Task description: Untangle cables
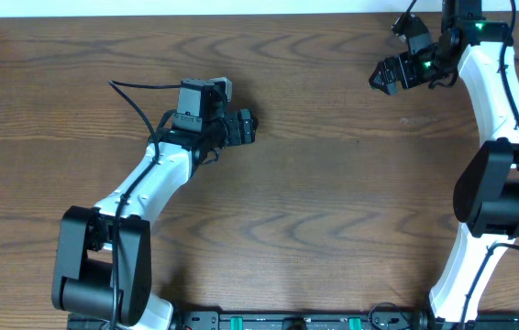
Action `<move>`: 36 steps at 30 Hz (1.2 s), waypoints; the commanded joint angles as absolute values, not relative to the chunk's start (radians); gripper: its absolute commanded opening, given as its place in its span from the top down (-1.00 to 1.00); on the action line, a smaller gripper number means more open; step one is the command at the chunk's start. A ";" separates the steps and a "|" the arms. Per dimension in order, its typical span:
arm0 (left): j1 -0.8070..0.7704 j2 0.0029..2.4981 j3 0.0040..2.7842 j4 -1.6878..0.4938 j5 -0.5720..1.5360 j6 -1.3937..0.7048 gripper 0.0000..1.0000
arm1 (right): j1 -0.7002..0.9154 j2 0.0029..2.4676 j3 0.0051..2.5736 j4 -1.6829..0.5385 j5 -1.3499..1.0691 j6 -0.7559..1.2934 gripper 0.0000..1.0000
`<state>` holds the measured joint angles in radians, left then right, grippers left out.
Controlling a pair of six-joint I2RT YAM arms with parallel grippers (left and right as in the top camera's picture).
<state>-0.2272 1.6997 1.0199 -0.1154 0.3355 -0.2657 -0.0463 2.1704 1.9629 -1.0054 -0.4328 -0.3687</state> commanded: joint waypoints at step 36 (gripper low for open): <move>-0.215 1.365 1.034 -0.131 0.328 -0.264 -0.69 | -0.045 2.141 1.975 -1.007 -0.435 -0.375 -0.99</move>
<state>-0.2184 1.4544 1.0199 -0.1314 0.3344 -0.2653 -0.0463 2.1704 1.9629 -1.0058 -0.4324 -0.3687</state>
